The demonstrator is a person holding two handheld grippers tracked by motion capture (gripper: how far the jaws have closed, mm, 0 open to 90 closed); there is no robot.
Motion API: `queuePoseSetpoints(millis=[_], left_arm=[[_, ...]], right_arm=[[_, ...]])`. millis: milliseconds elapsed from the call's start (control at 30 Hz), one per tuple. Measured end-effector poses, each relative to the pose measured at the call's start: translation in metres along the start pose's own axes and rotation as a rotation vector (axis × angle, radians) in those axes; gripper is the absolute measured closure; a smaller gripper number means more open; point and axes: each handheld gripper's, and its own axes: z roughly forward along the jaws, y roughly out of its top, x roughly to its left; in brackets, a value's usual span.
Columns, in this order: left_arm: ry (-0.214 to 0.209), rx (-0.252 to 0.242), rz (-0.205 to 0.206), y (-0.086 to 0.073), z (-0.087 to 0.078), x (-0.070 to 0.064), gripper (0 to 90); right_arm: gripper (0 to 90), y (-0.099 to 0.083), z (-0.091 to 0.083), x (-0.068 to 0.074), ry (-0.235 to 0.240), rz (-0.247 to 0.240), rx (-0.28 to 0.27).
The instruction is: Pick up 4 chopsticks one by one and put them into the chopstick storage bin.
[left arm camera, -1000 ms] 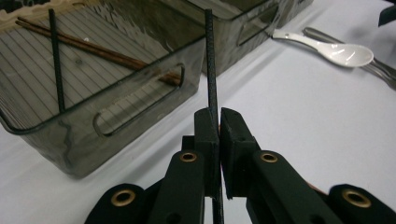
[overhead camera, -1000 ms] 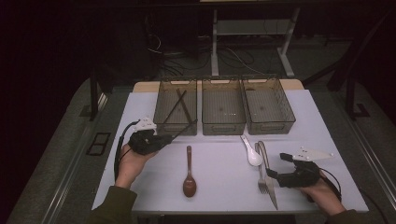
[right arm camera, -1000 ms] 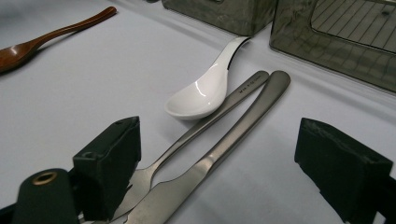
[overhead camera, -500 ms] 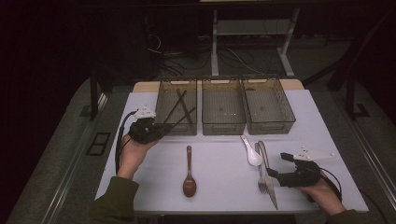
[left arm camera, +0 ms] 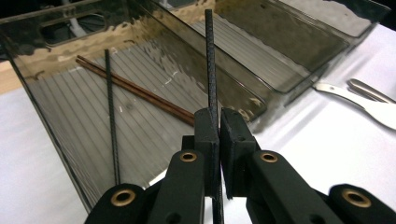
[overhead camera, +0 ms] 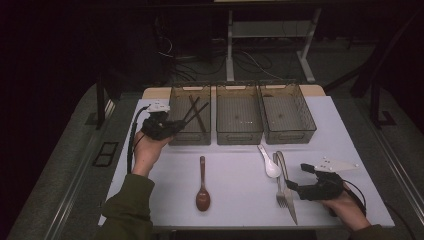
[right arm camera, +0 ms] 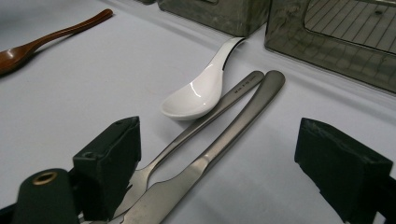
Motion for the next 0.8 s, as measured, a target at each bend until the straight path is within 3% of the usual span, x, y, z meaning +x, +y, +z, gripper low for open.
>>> queuePoseSetpoints(millis=[433,800], left_arm=[[0.048,0.008,-0.04,0.024,0.02,0.017,84.8],[0.067,0.011,-0.039,0.049,0.04,0.021,84.8]], right_arm=[[14.2,0.0,0.0,0.0,0.0,0.0,0.0],[14.2,0.0,-0.001,-0.001,0.003,0.001,-0.003]])
